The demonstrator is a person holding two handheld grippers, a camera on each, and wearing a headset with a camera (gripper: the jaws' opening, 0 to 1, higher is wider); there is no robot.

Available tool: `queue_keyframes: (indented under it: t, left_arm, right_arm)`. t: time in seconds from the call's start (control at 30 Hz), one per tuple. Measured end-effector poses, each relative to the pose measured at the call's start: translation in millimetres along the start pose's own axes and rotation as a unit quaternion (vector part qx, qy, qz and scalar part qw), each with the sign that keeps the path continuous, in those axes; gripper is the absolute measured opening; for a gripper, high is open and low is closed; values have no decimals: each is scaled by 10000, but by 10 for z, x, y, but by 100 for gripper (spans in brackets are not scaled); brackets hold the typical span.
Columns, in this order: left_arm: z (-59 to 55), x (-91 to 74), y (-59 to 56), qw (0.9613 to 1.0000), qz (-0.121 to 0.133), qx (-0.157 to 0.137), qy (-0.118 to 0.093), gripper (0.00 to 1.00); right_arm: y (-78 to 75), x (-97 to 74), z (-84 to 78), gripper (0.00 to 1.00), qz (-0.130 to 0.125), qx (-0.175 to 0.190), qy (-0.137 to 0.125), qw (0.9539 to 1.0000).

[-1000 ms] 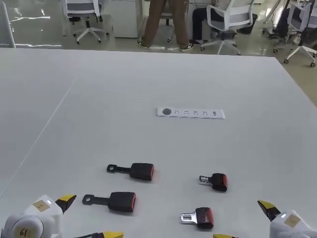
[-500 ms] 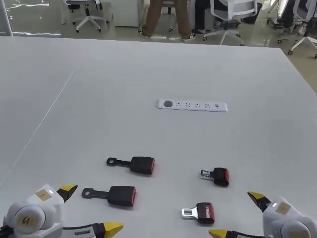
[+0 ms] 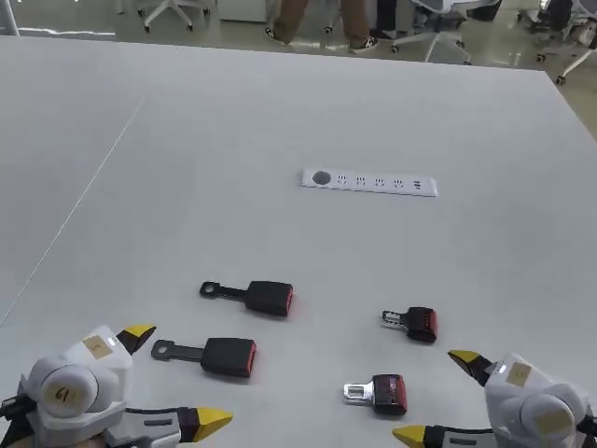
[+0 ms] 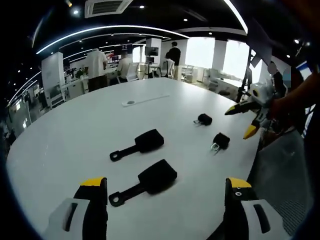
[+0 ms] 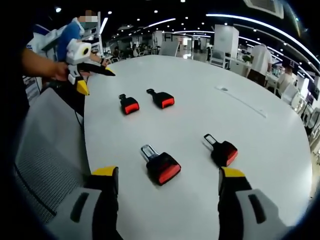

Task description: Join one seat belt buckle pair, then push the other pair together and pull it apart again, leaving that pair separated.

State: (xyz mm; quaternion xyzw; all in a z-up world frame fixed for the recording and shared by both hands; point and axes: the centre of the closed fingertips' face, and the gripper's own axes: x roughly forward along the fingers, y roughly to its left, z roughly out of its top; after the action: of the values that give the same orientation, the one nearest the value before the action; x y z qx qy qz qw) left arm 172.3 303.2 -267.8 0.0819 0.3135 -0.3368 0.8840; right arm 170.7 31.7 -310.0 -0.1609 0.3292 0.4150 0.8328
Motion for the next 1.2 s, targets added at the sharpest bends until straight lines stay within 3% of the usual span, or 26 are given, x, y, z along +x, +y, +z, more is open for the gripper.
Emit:
queue_keyframes:
  t: [0.33,0.7,1.03,1.13,1.2]
  left_arm:
    - [-90,172,23,9984,-273,399,275,96]
    - [-198,384,75,9923,-610,879,617,84]
    - [-185,620,136,9813,-952,1448,844,77]
    - [-199,698,155,9745,-1100,1707,949,75]
    - [-219,734,170,9721,-1163,1759,1024,73]
  right_arm:
    - [-17,156,-12,79,447,-237,210,9985]
    - [21,301,-127,75,912,-470,562,9931]
    - [56,411,-147,69,1280,-677,753,9866]
    - [55,450,-138,69,1355,-762,793,9847]
    - [62,473,-135,69,1405,-803,823,9834]
